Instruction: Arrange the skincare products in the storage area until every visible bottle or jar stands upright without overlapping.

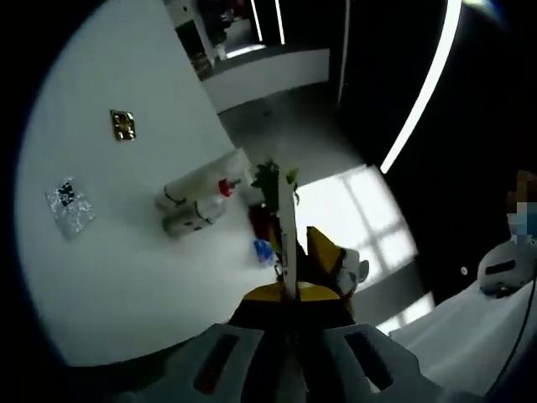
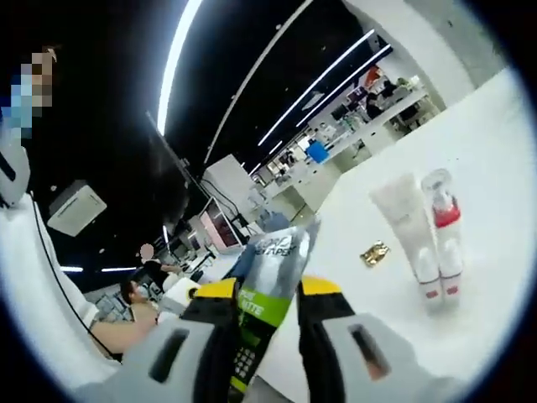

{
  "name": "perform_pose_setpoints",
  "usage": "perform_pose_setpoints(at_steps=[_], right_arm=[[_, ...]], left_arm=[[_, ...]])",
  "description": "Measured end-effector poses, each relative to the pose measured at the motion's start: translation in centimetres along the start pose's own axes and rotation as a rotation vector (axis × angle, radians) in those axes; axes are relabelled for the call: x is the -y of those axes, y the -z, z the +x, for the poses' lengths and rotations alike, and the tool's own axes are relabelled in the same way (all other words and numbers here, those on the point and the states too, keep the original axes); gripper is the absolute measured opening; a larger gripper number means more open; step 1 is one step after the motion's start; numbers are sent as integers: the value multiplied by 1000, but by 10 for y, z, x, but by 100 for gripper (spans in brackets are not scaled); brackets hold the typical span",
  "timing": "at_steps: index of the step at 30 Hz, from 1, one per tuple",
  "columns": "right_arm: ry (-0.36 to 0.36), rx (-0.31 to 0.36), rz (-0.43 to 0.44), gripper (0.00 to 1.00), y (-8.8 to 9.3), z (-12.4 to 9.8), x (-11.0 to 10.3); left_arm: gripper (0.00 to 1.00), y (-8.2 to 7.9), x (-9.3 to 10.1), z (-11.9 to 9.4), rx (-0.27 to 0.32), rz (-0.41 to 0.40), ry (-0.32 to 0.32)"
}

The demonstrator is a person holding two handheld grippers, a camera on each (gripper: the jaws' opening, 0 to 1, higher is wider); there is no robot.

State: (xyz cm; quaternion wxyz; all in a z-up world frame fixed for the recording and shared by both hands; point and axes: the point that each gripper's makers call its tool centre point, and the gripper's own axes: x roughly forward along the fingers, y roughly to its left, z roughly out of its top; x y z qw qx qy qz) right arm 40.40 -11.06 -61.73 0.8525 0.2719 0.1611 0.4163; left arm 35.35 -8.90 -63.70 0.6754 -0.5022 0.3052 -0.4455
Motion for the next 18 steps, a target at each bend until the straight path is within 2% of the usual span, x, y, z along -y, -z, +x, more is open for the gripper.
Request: perform_pose_setpoints(at_steps=[4,7,11,18], right_arm=[[-8,-42,-8,48,8,2,2],[2,-93,-61,56,17,2,6],[14,-141,-88,63,27,2,10],[46,-174,-93,74,39,-2,20]], left_arm=[[0,-7,-10,3,17,-9,-24],[0,-12,-18,4,30,-20,-37],[0,-19,-27,6,46,-38,-50],[0,-28,-49,9,53,-55,-98]])
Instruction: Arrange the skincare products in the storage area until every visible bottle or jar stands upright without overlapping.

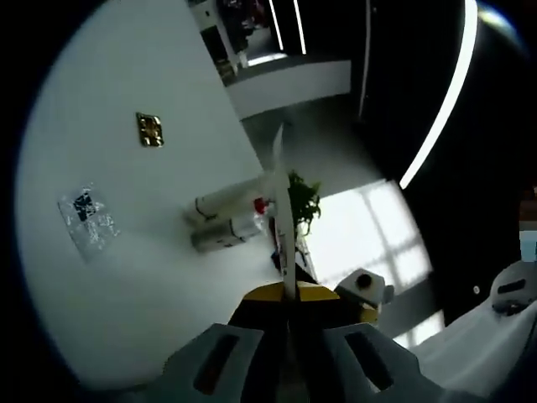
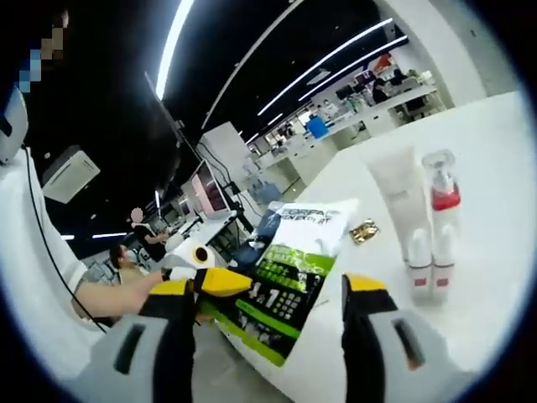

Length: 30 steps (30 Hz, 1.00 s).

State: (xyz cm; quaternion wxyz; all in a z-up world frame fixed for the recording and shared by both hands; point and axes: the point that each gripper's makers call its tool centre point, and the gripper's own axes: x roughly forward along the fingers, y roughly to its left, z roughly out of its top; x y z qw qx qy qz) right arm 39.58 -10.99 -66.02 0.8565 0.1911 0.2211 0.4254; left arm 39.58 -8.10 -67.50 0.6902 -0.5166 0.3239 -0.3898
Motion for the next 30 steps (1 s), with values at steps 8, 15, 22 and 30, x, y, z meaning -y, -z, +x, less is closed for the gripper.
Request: perform_pose_setpoints(at_steps=[8,15,22,30], right_arm=[[53,-6,0,83,6,-8,16],[110,-23,-19,91,12,-15,32],[147,-40,-19,94,19,-22,43],[195,-39,-2,95,22,-34,54]], left_arm=[[0,-6,-28,6,-8,-11,-65],[0,-12,-52,17,-21,-13,-118],[0,-10,-79,29,-51,-14,-176],[0,-15,-104,37,-36,-29,-230]])
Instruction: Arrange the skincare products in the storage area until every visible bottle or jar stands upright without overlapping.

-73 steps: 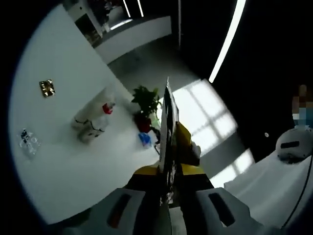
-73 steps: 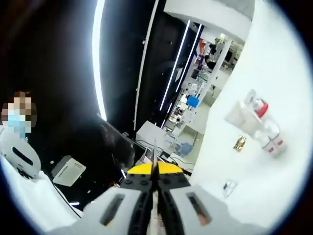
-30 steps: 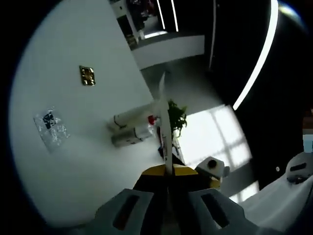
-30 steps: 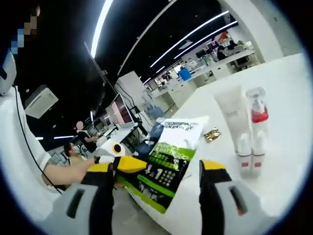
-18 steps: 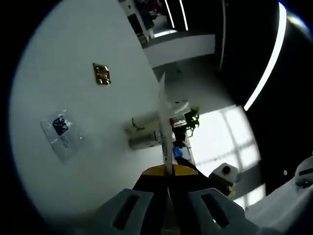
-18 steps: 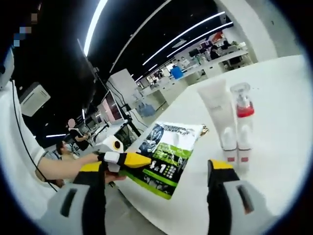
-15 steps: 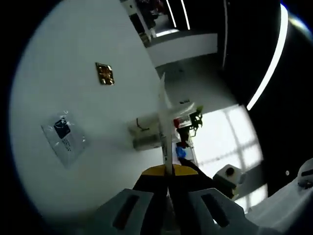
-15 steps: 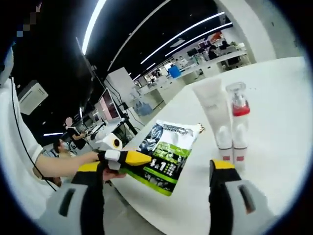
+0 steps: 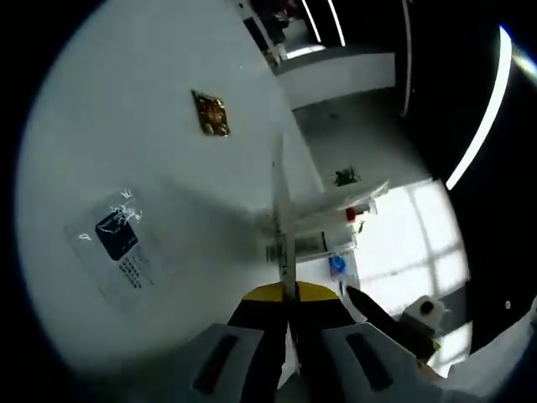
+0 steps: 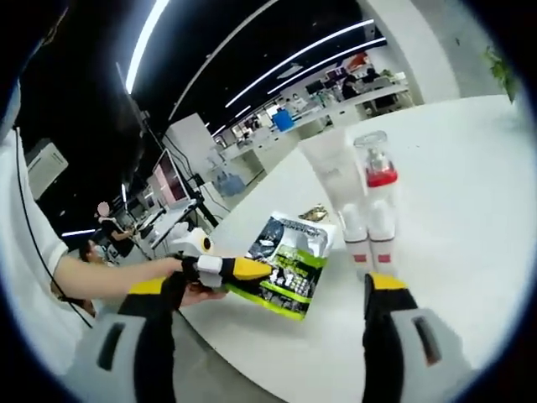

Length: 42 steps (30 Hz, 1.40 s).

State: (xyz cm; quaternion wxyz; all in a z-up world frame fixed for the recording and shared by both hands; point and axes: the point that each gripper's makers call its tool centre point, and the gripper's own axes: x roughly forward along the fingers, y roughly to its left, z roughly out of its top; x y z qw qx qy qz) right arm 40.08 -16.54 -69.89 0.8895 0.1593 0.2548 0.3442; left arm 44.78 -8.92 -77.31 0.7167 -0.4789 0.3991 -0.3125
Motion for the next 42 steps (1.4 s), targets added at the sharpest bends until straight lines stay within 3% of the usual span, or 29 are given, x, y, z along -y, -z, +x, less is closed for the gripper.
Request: perform_pose_setpoints(at_steps=[10,24,35,39,42], right_arm=[[78,4,9,100,5,-14,22],[106,13,20,99,3,-17,28],[98,13,24,100,3,-16,26],[101,15,25,100,3,-17,27],[101,17,28,100,3,-17,27]], left_arm=[[0,1,-21,11,-17,5,-71],[0,3,-40,13,-28,74,-174],[8,-4,-44,11,-54,324,-266],[20,-3,-36,10,-62,358,-260],[26,-4,-35,5,-80,446,-288]])
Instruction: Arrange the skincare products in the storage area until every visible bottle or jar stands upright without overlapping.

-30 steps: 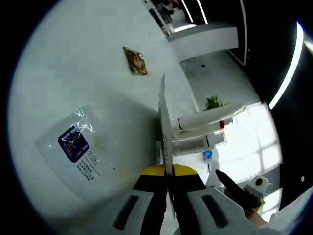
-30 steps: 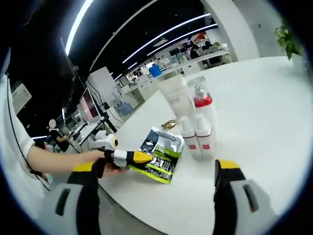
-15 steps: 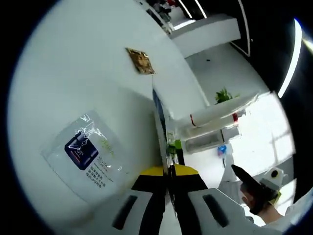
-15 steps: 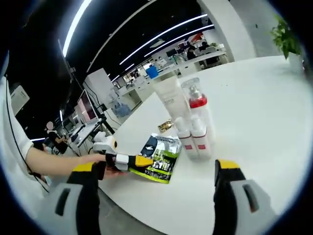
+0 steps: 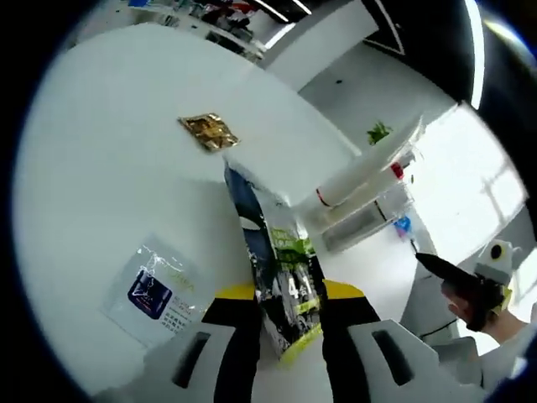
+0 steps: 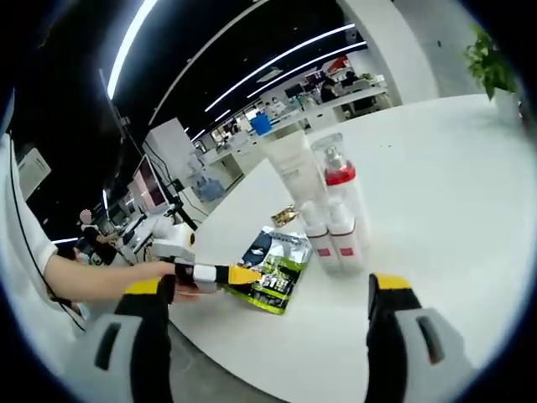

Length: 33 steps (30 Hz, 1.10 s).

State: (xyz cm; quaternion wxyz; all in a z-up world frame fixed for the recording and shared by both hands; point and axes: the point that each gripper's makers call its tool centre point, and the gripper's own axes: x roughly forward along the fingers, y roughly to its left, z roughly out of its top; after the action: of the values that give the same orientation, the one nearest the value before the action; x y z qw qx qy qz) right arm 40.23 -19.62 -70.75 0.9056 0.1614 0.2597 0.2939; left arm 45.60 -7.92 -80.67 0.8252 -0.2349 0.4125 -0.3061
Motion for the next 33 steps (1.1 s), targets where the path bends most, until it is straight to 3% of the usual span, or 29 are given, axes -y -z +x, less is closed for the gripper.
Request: perform_pose_setpoints(at_steps=[14,26,33], right_arm=[[-9,-1,6,100,1,1,-2],[-4,7,20,99,1,-1,-1],[-6,8,23,99,0,-1,-1]], left_arm=[[35,7,0,-5,-95,254,-61],[41,8,-3,-5,-128,358,-118],[43,6,-3,-9,-142,466,-155]])
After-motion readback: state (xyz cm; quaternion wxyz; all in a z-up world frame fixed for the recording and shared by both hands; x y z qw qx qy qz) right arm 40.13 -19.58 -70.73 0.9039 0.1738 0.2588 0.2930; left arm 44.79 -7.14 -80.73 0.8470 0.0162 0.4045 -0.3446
